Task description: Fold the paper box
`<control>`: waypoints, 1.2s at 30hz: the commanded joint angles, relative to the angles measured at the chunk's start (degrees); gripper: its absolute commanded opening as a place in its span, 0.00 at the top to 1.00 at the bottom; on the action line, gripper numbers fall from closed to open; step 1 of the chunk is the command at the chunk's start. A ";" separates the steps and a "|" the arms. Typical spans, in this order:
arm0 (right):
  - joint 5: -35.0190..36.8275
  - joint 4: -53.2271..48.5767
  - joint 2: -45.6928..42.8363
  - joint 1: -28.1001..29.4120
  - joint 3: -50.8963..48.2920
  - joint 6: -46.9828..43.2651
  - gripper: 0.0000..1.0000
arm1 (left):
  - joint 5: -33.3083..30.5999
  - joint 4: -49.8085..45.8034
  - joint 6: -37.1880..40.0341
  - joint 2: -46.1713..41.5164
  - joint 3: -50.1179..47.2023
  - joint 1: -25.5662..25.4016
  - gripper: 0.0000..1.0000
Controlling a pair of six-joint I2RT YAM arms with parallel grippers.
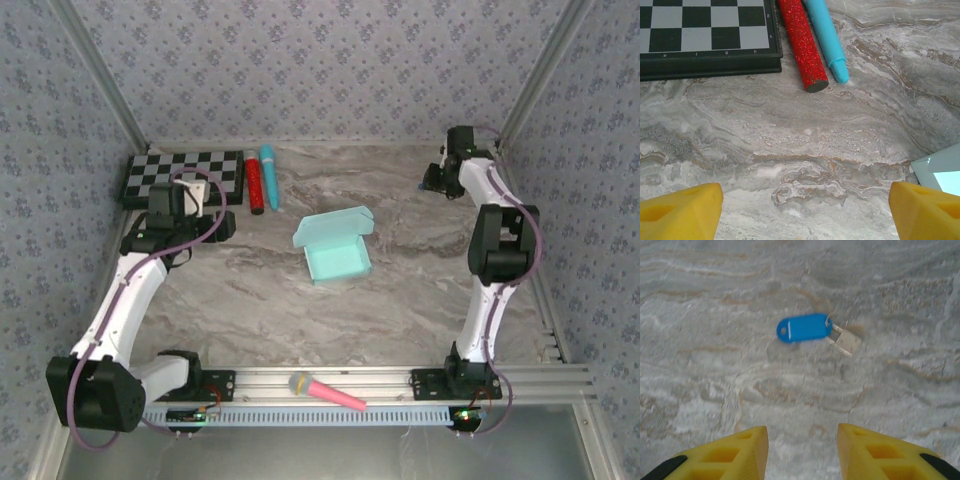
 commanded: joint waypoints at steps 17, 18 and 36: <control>-2.19 -14.56 25.34 -3.70 34.77 0.33 0.56 | 0.90 -1.60 -0.78 -0.73 -0.20 0.24 0.14; -2.53 -14.55 25.62 -3.77 34.99 0.19 0.55 | 1.12 -1.56 -0.87 -0.73 -0.16 0.24 0.14; -9.47 -20.20 31.08 -4.59 39.86 -1.16 0.53 | 1.57 -2.10 -0.34 -0.29 0.11 0.24 0.14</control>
